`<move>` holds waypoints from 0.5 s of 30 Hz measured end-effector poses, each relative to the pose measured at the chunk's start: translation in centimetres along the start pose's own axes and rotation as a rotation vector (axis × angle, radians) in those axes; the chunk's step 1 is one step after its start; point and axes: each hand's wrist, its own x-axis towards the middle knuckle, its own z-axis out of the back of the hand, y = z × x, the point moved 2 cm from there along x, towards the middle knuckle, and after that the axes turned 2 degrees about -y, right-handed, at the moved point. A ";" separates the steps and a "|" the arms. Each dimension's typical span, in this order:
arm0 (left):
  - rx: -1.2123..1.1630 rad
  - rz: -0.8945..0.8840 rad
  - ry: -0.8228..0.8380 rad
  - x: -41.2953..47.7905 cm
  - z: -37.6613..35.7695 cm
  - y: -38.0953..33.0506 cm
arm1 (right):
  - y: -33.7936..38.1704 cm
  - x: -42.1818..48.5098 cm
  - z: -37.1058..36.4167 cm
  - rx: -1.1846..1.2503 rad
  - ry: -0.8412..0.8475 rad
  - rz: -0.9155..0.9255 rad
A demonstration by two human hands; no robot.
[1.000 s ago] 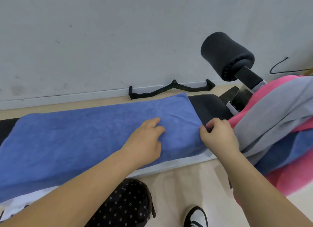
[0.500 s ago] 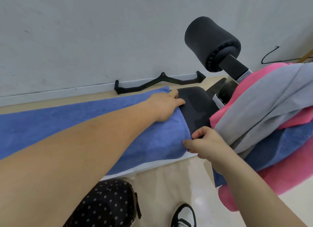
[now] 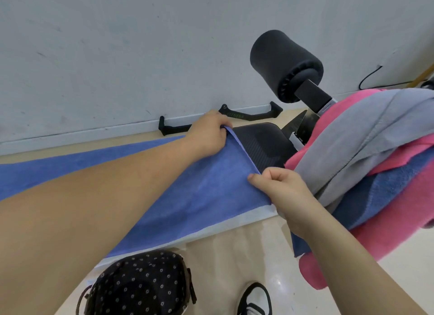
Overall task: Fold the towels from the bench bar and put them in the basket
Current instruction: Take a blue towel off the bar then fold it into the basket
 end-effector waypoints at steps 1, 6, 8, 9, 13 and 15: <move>-0.020 -0.001 -0.005 0.1 -0.1 -0.6 | 0.3 -0.3 0.2 0.031 -0.022 0.019; -0.104 -0.067 -0.090 0.7 0.7 -4.9 | 1.0 -0.4 1.5 0.044 -0.324 0.133; -0.028 -0.118 -0.108 0.8 1.6 -5.4 | 1.5 -0.9 1.3 0.066 -0.379 0.141; 0.014 -0.130 -0.111 0.6 2.1 -5.0 | 1.8 -1.2 1.1 0.068 -0.383 0.130; 0.049 -0.093 -0.109 -2.3 4.9 -1.2 | 2.9 -2.1 -1.0 0.095 -0.196 0.032; 0.052 -0.061 -0.092 -4.5 6.6 1.2 | 3.4 -2.8 -3.3 0.019 -0.095 0.031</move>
